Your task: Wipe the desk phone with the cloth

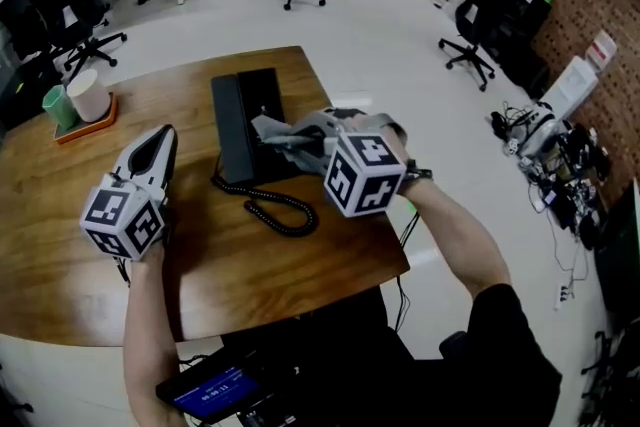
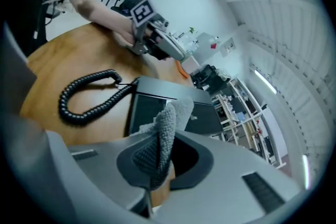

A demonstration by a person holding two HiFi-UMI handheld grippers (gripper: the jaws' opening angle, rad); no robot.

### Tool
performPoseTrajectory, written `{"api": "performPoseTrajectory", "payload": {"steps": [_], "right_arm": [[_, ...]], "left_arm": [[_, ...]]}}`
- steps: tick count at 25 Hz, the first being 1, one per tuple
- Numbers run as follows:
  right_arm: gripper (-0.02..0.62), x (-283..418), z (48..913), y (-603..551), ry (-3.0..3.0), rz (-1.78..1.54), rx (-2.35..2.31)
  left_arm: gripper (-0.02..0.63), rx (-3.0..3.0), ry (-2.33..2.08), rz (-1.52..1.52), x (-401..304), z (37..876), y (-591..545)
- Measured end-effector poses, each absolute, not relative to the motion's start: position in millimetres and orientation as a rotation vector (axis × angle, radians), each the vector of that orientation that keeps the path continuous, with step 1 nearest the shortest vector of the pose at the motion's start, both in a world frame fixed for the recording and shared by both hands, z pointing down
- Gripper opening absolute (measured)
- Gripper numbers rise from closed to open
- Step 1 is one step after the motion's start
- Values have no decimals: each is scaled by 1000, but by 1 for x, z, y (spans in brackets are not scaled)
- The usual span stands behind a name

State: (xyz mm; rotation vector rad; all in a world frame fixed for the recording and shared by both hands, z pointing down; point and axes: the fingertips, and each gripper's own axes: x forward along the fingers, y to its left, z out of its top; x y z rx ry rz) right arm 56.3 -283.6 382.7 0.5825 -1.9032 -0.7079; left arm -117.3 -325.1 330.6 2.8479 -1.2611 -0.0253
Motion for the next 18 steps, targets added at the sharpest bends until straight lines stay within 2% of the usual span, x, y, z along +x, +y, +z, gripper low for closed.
{"api": "performPoseTrajectory", "payload": {"steps": [7, 12, 18], "right_arm": [[25, 61, 418, -210, -1875, -669, 333], [25, 72, 373, -220, -2032, -658, 515], [25, 30, 337, -227, -2315, -610, 600]], "left_arm": [[-8, 2855, -1229, -21, -110, 336, -322], [-8, 2882, -1172, -34, -86, 326, -329], [-8, 2863, -1163, 4, -107, 329, -332]]}}
